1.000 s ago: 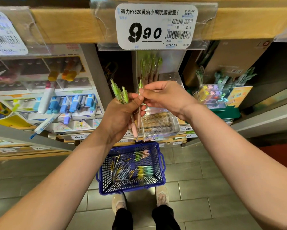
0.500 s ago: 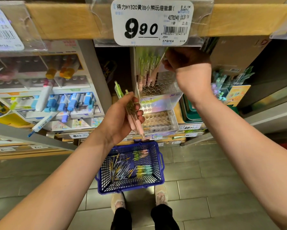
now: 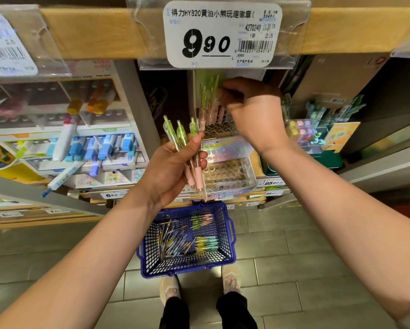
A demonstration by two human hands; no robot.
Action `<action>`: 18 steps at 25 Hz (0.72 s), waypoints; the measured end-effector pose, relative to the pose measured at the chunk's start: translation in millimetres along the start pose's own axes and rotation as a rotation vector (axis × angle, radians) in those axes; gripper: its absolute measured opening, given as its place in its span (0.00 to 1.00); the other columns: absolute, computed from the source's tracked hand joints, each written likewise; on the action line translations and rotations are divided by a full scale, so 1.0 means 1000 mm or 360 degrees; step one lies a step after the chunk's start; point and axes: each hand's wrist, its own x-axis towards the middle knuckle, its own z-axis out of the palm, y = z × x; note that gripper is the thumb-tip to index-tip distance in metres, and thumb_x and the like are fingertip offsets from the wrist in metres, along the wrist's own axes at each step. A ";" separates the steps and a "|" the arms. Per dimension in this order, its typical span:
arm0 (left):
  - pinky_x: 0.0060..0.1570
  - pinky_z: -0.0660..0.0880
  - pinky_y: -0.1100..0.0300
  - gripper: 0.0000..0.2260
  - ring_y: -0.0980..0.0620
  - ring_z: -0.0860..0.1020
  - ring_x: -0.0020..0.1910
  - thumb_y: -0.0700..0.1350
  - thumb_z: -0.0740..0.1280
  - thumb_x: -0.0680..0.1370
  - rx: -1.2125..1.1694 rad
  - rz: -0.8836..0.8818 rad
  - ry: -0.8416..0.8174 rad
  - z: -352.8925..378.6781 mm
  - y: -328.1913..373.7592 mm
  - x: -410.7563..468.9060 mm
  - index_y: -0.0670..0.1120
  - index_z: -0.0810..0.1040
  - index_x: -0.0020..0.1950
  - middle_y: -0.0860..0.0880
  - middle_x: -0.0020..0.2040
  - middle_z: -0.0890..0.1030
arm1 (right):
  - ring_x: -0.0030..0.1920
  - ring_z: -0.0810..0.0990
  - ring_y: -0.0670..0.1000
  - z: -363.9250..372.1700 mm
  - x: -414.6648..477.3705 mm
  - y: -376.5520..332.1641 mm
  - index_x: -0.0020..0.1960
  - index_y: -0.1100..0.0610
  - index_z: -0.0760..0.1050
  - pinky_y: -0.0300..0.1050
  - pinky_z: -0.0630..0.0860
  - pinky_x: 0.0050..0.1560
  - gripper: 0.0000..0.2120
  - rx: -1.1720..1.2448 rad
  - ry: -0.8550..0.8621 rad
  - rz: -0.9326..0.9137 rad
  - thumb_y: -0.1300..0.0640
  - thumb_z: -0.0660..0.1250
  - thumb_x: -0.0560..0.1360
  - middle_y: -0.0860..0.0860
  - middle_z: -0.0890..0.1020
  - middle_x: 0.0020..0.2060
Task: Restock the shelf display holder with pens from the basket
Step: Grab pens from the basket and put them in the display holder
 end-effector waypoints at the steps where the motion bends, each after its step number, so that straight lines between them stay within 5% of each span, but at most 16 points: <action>1: 0.41 0.79 0.61 0.23 0.52 0.77 0.38 0.45 0.71 0.75 -0.0038 0.0005 -0.0009 0.000 0.000 0.000 0.36 0.77 0.68 0.46 0.39 0.78 | 0.40 0.78 0.46 0.002 -0.003 0.002 0.51 0.56 0.85 0.29 0.66 0.44 0.07 -0.0088 -0.0083 0.0019 0.59 0.68 0.77 0.52 0.86 0.42; 7: 0.38 0.78 0.63 0.18 0.53 0.76 0.37 0.47 0.65 0.83 -0.0045 -0.0130 0.0013 -0.002 0.003 0.002 0.36 0.78 0.65 0.46 0.41 0.77 | 0.38 0.81 0.52 0.006 -0.008 0.004 0.48 0.53 0.83 0.37 0.67 0.37 0.07 -0.0307 -0.0416 0.0213 0.57 0.66 0.79 0.49 0.81 0.35; 10: 0.39 0.78 0.62 0.15 0.52 0.76 0.38 0.43 0.63 0.84 -0.0086 -0.0157 0.0011 -0.004 0.005 0.003 0.34 0.77 0.65 0.45 0.43 0.78 | 0.36 0.84 0.46 0.003 -0.014 -0.001 0.44 0.54 0.83 0.41 0.79 0.45 0.12 -0.0127 -0.0479 0.0514 0.48 0.68 0.79 0.48 0.85 0.34; 13: 0.41 0.79 0.61 0.13 0.52 0.77 0.38 0.41 0.66 0.82 0.0023 -0.0055 -0.0029 -0.004 0.004 0.004 0.32 0.78 0.62 0.45 0.41 0.78 | 0.30 0.82 0.40 0.001 -0.031 -0.010 0.39 0.51 0.83 0.39 0.80 0.38 0.16 0.0127 -0.0694 0.0700 0.39 0.70 0.76 0.45 0.84 0.29; 18: 0.46 0.75 0.60 0.06 0.52 0.75 0.38 0.40 0.67 0.81 0.0169 0.0028 0.0007 0.006 0.003 0.003 0.38 0.82 0.53 0.47 0.39 0.79 | 0.37 0.83 0.44 0.004 -0.046 -0.015 0.44 0.48 0.85 0.40 0.81 0.41 0.02 0.0862 -0.0720 0.1081 0.52 0.74 0.76 0.44 0.85 0.36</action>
